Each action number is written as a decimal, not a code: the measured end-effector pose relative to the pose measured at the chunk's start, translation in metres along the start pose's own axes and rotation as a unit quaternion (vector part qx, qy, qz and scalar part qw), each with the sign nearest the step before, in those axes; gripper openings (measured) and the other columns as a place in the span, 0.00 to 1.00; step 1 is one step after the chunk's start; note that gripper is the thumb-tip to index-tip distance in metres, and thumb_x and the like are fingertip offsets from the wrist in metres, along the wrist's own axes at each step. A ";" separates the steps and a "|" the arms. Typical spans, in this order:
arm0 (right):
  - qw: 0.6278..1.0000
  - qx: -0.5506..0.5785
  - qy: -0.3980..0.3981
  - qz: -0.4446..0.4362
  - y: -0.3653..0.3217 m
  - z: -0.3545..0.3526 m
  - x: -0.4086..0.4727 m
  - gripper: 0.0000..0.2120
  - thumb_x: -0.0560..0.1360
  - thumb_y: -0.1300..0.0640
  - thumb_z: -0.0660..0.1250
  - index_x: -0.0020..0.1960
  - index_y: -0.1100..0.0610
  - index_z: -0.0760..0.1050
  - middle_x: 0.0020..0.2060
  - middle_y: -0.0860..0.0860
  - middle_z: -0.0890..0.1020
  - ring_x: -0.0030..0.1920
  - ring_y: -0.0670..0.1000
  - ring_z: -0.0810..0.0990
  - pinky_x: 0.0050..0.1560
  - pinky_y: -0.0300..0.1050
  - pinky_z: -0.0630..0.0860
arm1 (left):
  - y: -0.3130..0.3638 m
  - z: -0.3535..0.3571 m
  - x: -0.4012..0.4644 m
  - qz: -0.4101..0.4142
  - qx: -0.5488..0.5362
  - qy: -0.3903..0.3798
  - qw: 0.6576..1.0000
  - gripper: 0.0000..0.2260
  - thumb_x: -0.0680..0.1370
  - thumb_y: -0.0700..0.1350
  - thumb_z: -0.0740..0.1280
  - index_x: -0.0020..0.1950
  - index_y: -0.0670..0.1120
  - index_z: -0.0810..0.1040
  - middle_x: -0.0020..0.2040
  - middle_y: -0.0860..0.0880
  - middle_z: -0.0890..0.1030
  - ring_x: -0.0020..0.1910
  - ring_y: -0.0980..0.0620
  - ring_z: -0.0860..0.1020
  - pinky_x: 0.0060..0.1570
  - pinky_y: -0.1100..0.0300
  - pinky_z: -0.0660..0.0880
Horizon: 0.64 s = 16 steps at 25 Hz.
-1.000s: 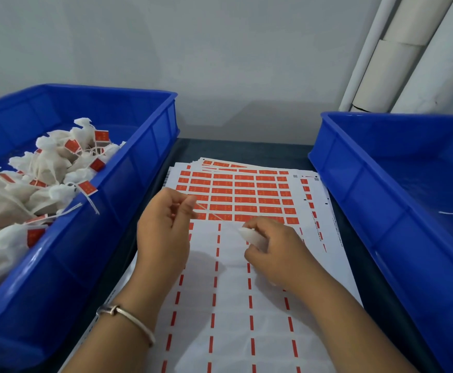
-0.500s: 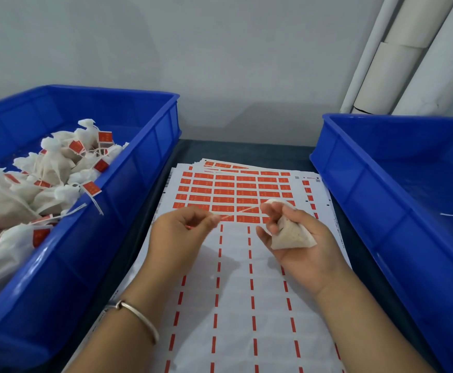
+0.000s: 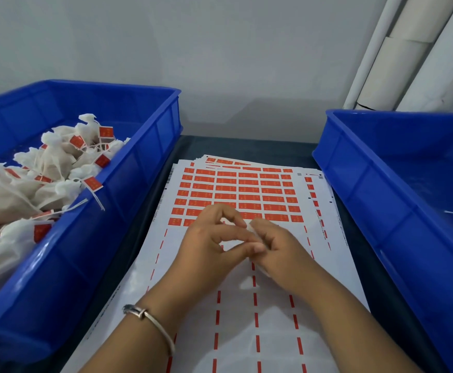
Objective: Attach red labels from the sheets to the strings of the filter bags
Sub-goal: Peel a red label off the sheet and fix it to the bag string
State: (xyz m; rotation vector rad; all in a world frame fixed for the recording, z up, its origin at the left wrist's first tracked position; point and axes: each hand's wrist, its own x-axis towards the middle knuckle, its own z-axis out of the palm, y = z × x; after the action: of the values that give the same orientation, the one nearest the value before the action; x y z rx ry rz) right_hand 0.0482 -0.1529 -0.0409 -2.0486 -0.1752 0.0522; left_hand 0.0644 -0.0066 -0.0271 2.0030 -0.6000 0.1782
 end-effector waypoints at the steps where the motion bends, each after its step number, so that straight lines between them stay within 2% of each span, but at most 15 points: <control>1: 1.000 0.001 -0.020 -0.005 -0.001 0.002 -0.001 0.07 0.79 0.58 0.62 0.50 0.46 0.75 0.45 0.41 0.79 0.47 0.44 0.79 0.42 0.29 0.74 | 0.000 0.000 0.000 -0.007 -0.022 0.004 1.000 0.05 0.65 0.58 0.66 0.33 0.70 0.77 0.49 0.68 0.73 0.52 0.67 0.70 0.47 0.79 0.67; 4: 0.998 0.037 -0.052 -0.023 -0.005 0.005 -0.004 0.13 0.79 0.57 0.63 0.52 0.37 0.73 0.48 0.33 0.79 0.50 0.35 0.78 0.41 0.24 0.72 | -0.003 0.003 0.003 -0.042 -0.057 0.025 0.997 0.05 0.71 0.50 0.69 0.37 0.60 0.78 0.45 0.66 0.77 0.48 0.67 0.75 0.40 0.78 0.70; 8: 0.997 0.050 -0.063 -0.020 -0.005 0.006 -0.004 0.10 0.79 0.54 0.62 0.46 0.37 0.74 0.45 0.34 0.80 0.50 0.38 0.77 0.41 0.24 0.72 | -0.008 0.007 0.006 -0.098 -0.078 0.049 0.991 0.06 0.75 0.47 0.66 0.39 0.54 0.73 0.35 0.65 0.77 0.39 0.69 0.75 0.28 0.76 0.70; 13: 0.998 0.043 -0.018 -0.037 -0.003 0.013 -0.004 0.10 0.74 0.57 0.70 0.43 0.42 0.75 0.39 0.41 0.81 0.44 0.40 0.79 0.38 0.28 0.75 | -0.011 0.009 0.004 -0.097 -0.063 0.008 0.993 0.06 0.79 0.50 0.59 0.42 0.54 0.70 0.36 0.58 0.76 0.40 0.66 0.76 0.32 0.75 0.71; 16: 0.996 0.043 0.039 -0.063 -0.004 0.016 -0.003 0.13 0.71 0.59 0.72 0.42 0.43 0.72 0.37 0.41 0.79 0.42 0.40 0.78 0.36 0.29 0.75 | -0.011 0.010 0.005 -0.117 -0.107 0.015 0.987 0.07 0.80 0.49 0.58 0.42 0.53 0.70 0.35 0.59 0.77 0.35 0.64 0.76 0.31 0.73 0.71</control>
State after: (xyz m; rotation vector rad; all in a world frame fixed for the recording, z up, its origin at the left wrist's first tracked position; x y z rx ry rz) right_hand 0.0426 -0.1379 -0.0448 -1.9461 -0.2482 -0.0964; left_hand 0.0727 -0.0128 -0.0386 1.8400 -0.3447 0.0012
